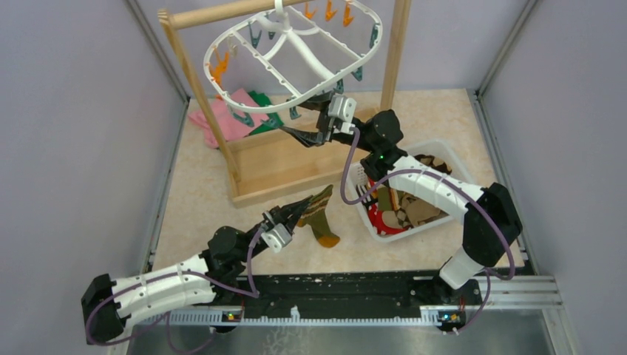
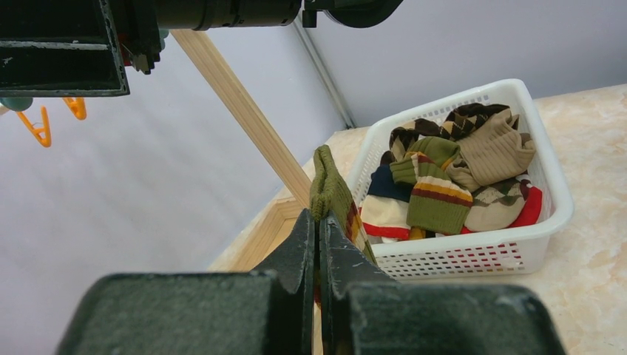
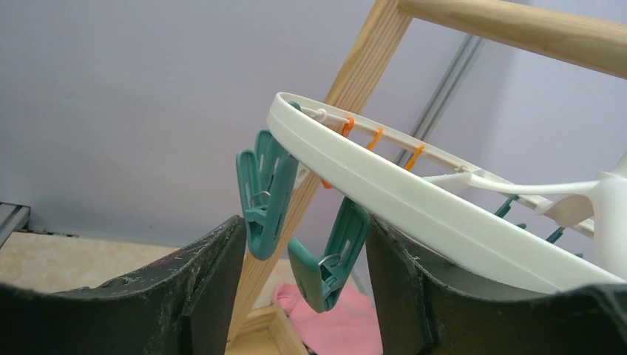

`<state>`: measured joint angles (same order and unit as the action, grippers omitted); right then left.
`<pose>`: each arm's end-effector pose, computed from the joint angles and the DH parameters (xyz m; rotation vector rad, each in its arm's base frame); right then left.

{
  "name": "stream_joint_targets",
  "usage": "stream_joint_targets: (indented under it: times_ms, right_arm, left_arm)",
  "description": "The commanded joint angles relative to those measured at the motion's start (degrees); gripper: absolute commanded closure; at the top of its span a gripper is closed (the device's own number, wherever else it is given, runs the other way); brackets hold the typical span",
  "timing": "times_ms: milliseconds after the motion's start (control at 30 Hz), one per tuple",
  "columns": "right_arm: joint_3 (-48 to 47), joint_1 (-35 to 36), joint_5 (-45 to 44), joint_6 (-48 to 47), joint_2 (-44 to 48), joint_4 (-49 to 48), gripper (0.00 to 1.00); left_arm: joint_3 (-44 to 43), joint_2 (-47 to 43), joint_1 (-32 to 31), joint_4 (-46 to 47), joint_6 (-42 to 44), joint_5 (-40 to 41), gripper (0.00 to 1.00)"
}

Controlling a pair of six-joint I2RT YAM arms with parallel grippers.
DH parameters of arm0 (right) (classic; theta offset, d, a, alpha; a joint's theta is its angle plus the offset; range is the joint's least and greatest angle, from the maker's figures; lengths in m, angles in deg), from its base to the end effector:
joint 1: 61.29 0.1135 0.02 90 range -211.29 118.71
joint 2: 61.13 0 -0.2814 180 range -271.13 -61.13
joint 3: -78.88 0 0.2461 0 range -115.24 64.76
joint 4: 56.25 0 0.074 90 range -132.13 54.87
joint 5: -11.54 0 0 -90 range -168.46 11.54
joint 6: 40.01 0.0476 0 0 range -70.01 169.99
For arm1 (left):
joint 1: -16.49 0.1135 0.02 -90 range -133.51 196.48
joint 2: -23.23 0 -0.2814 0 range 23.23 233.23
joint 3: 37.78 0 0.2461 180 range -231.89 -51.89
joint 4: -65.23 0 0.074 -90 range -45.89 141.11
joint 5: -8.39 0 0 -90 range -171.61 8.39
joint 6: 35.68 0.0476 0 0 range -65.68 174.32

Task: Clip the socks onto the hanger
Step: Open the clamp at the hanger.

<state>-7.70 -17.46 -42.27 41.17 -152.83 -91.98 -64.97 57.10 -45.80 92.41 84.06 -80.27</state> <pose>0.2476 0.2767 0.4301 -0.9881 0.6631 0.8663 0.0683 -0.1276 0.2843 0.8684 0.8669 -0.4818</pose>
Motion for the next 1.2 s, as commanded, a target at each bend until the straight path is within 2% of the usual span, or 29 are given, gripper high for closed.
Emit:
stream_joint_targets:
  times_ms: [0, 467, 533, 567, 633, 800, 900, 1067, 1167]
  right_arm:
    - [-2.7, 0.8, -0.1, 0.7, -0.4, -2.2, 0.41]
    - [-2.4, 0.8, 0.0, 0.8, -0.5, -2.3, 0.56]
    - [-2.5, 0.7, -0.2, 0.7, -0.5, -2.4, 0.75]
    - [-2.5, 0.7, -0.5, 0.8, -0.5, -2.4, 0.79]
    - [-2.5, 0.7, -0.8, 0.8, -0.5, -2.4, 0.83]
    - [-2.1, 0.7, -1.2, 1.0, -0.3, -2.6, 1.0]
    - [-1.8, 0.8, -1.3, 1.3, -0.1, -2.7, 1.0]
    - [-1.1, 0.9, -1.0, 2.9, 0.6, -2.4, 1.0]
    - [-0.5, 0.9, -0.9, 4.4, 1.4, -2.0, 1.0]
  left_arm:
    - [-0.6, -0.5, 0.1, 1.5, 0.1, 0.2, 1.0]
    - [-0.5, -0.6, 0.1, 1.5, 0.1, 0.3, 1.0]
    - [-0.5, -0.6, 0.1, 1.4, 0.1, 0.2, 1.0]
    - [-0.5, -0.6, 0.1, 1.4, 0.1, 0.3, 1.0]
    - [-0.6, -0.7, 0.1, 1.3, 0.0, 0.3, 1.0]
    - [-0.6, -0.8, 0.1, 1.3, 0.0, 0.4, 1.0]
    - [-0.7, -0.4, 0.1, 1.3, -0.4, 2.0, 1.0]
    - [-2.5, 2.5, 0.5, 2.7, 1.1, 9.4, 1.0]
    - [-4.4, 5.4, 2.8, 3.8, 2.0, 11.7, 1.0]
